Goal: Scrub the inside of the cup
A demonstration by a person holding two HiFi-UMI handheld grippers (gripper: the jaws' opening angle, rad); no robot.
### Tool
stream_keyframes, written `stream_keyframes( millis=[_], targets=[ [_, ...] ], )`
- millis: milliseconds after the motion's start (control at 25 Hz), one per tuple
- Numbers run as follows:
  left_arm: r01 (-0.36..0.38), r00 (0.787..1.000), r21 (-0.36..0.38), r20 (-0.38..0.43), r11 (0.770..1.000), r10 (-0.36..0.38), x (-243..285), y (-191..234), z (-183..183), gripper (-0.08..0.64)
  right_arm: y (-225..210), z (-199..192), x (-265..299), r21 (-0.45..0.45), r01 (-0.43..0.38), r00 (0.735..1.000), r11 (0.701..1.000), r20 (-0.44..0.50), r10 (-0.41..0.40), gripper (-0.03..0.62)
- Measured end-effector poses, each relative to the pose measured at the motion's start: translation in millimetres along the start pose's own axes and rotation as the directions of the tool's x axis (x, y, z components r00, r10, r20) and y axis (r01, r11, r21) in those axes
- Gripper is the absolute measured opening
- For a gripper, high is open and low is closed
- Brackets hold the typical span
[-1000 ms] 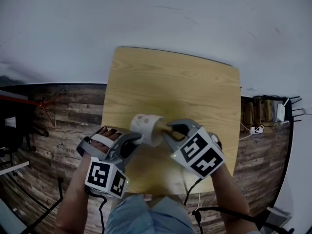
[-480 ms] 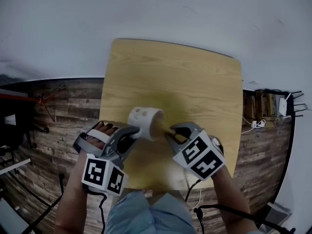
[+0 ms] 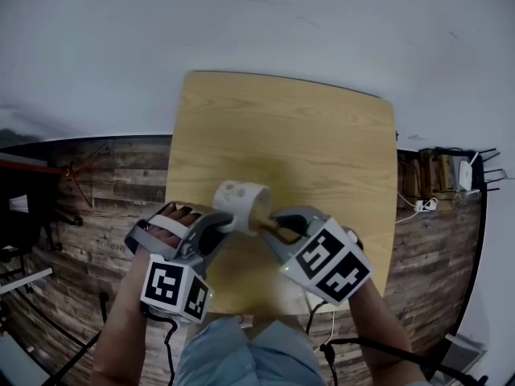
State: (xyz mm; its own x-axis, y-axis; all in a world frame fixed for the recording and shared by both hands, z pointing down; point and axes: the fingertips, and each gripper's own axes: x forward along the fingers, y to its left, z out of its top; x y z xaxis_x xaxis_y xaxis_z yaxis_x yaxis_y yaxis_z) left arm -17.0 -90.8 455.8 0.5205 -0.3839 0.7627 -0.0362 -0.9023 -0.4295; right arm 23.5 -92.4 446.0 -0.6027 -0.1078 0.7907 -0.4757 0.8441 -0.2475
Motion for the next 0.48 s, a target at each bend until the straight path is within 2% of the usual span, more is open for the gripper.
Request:
stream_keyframes(
  millis=[480],
  targets=[
    [0.019,1.000,0.030,0.001,0.999,-0.019,-1.5,-1.6,0.6,0.074,-26.4,7.8,2.7,-0.053,0.073,0.997,0.996,0.011,-0.072,0.049]
  ],
)
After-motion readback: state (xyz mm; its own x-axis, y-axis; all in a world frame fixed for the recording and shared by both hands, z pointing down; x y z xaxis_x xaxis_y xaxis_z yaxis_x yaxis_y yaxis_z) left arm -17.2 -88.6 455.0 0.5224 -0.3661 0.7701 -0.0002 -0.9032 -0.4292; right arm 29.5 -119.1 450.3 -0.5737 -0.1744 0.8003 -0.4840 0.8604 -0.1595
